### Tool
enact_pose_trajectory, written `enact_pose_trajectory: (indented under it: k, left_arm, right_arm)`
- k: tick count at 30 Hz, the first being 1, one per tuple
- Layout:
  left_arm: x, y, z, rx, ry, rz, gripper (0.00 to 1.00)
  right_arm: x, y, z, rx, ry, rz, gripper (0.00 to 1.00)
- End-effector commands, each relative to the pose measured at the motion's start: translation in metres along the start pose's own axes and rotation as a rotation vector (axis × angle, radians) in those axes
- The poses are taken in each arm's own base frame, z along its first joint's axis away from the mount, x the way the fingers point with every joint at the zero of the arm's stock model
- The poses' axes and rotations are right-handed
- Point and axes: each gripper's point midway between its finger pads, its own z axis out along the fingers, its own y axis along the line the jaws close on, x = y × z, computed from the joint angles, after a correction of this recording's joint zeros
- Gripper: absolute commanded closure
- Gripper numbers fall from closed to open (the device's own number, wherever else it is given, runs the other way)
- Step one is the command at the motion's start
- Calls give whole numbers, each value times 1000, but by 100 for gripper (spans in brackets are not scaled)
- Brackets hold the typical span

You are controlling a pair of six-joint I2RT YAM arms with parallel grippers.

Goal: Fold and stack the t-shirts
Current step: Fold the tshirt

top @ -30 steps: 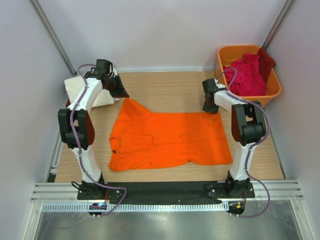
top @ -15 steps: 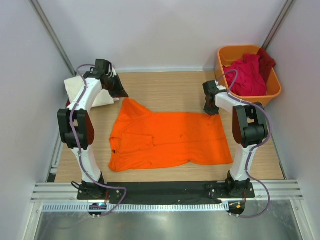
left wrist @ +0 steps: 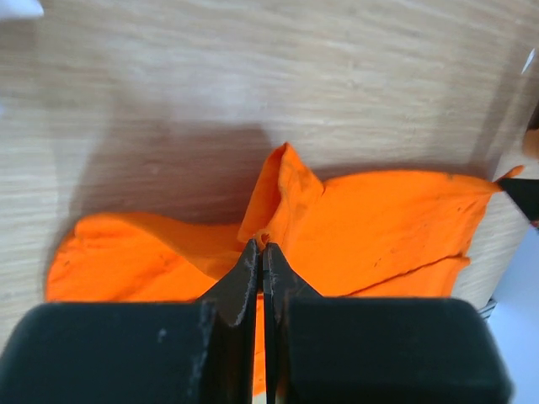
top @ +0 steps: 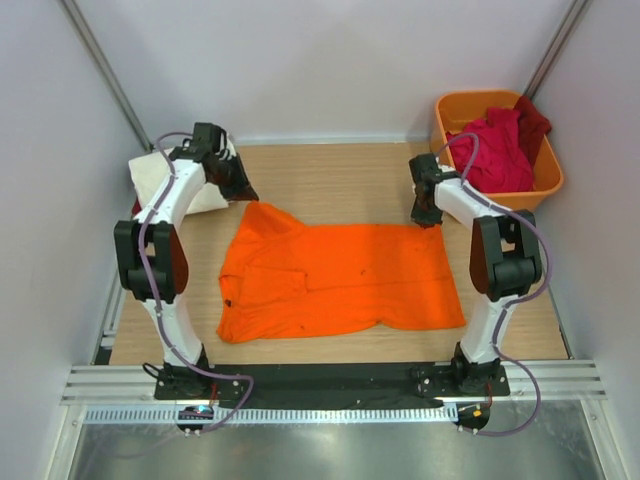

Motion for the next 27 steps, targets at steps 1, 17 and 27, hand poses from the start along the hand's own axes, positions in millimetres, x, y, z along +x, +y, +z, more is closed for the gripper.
enact_pose_trajectory:
  k: [1, 17, 27]
  left_arm:
    - [15, -12, -32, 27, -12, 54, 100]
    - [87, 25, -109, -147, -43, 106, 100]
    - [142, 48, -130, -178, -3, 92, 100]
  right_arm:
    - [-19, -11, -43, -44, -83, 24, 99]
    - [57, -38, -73, -106, -31, -10, 99]
    - [82, -55, -84, -108, -26, -5, 99]
